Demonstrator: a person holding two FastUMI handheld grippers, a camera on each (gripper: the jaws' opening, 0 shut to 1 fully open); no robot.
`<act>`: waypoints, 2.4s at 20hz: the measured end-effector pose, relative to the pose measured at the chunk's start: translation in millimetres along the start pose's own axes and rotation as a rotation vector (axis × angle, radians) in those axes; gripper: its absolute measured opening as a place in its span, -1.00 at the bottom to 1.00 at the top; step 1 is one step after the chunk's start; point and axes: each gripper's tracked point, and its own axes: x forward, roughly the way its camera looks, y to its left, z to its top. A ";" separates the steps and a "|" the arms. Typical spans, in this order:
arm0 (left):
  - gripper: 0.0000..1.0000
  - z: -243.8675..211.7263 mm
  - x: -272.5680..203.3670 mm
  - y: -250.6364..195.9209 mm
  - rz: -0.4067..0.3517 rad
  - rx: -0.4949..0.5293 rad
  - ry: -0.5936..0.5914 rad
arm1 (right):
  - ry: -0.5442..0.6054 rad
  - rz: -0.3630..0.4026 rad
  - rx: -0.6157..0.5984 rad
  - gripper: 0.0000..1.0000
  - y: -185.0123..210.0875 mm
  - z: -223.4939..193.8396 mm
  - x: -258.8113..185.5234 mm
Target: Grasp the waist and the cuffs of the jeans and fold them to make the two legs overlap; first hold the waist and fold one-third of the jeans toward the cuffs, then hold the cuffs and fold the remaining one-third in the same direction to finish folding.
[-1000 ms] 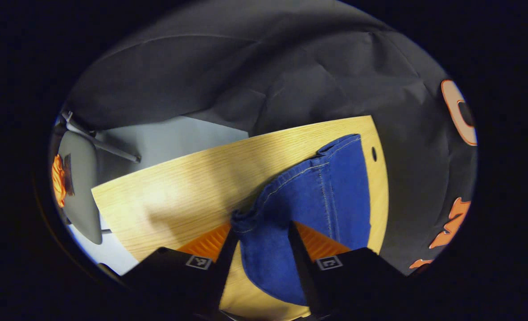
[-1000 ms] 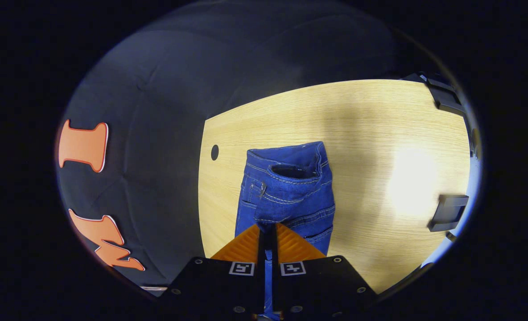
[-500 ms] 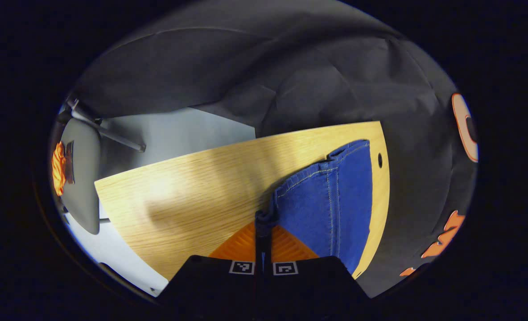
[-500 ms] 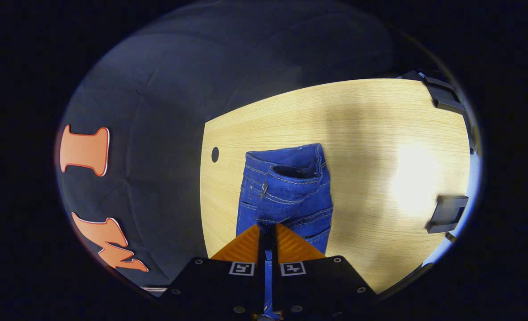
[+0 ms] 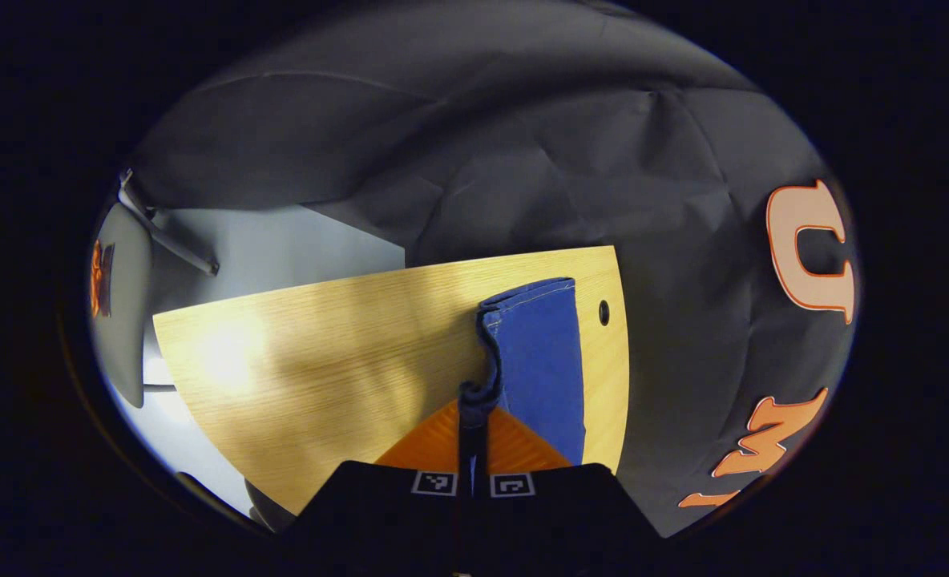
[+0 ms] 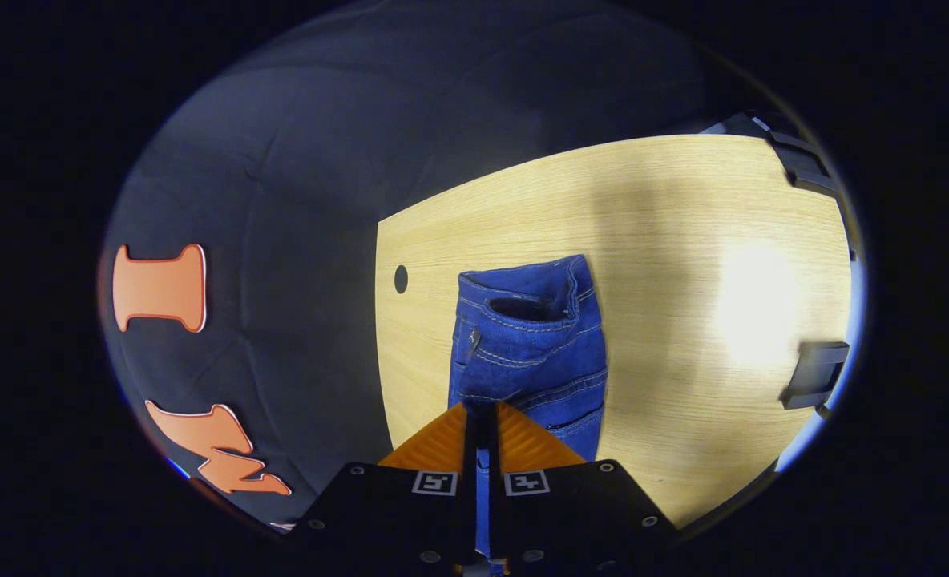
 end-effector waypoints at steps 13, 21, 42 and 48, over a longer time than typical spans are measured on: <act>-1.00 22.0 37.8 -87.0 0.104 0.016 -0.044 | 0.047 -0.065 0.009 -0.86 42.8 8.4 51.1; -0.99 38.4 102.0 -128.2 0.187 0.121 -0.029 | 0.068 -0.126 0.040 -0.86 62.8 17.5 114.2; 0.87 40.2 47.6 -246.0 -0.082 0.772 -0.438 | -0.006 -0.143 -0.498 0.73 56.3 35.9 82.2; 0.89 21.6 -3.3 -285.2 -0.193 1.089 -0.674 | -0.028 -0.230 -0.586 0.96 15.6 37.1 70.9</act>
